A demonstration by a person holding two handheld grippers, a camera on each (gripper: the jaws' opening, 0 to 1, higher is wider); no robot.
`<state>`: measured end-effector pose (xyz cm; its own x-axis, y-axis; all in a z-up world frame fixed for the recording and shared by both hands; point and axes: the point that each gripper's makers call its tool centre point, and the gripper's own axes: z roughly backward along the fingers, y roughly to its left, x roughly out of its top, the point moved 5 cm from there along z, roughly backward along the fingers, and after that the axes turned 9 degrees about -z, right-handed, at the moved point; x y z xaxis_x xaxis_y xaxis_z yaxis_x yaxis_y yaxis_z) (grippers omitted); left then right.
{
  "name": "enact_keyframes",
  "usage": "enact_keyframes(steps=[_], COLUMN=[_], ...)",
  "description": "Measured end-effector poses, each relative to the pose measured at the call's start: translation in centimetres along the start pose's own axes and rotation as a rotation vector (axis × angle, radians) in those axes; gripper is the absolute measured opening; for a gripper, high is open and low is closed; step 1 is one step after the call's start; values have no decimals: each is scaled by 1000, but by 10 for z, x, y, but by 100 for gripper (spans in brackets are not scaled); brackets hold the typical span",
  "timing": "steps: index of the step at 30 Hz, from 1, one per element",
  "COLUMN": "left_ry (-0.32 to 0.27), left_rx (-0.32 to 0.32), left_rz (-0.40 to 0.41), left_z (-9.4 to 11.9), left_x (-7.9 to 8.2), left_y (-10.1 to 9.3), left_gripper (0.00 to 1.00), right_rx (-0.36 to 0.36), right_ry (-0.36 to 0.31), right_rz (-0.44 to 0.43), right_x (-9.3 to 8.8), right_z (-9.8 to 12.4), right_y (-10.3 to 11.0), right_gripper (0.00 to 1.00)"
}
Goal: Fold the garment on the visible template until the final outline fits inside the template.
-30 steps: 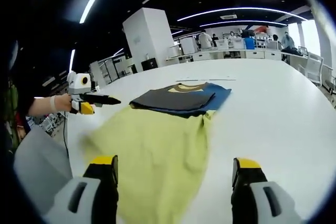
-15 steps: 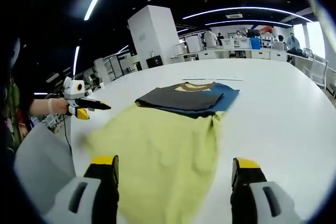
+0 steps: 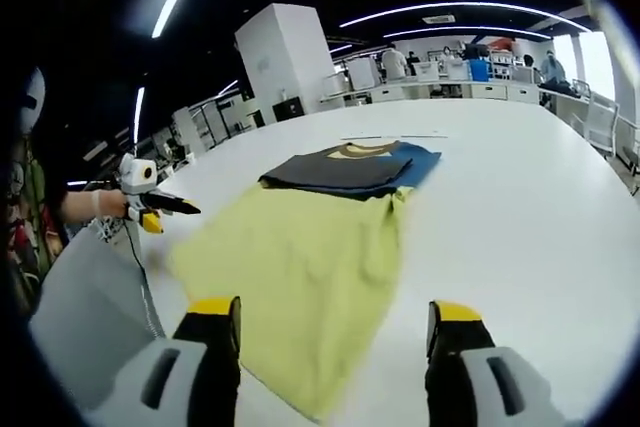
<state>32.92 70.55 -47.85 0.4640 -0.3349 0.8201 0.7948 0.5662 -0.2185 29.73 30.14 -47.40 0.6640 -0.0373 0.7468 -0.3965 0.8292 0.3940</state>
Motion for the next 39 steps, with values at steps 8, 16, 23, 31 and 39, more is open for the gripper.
enact_keyframes(steps=[8, 16, 23, 31, 39], left_ry=[5, 14, 43, 64, 84], left_rx=[-10, -19, -31, -38, -29], left_rz=[45, 84, 115, 143, 180], left_z=[6, 8, 7, 5, 4], left_x=[-12, -23, -29, -31, -39], left_y=[-9, -17, -20, -23, -19], left_gripper=[67, 55, 47, 34, 17], right_rx=[10, 12, 19, 42, 41], right_ry=[33, 62, 96, 111, 110], right_rz=[-47, -81, -156, -192, -204], right_x=[-15, -30, -46, -53, -54], right_z=[9, 23, 29, 21, 20], right_y=[5, 3, -4, -3, -4], right_gripper=[55, 35, 23, 16, 8])
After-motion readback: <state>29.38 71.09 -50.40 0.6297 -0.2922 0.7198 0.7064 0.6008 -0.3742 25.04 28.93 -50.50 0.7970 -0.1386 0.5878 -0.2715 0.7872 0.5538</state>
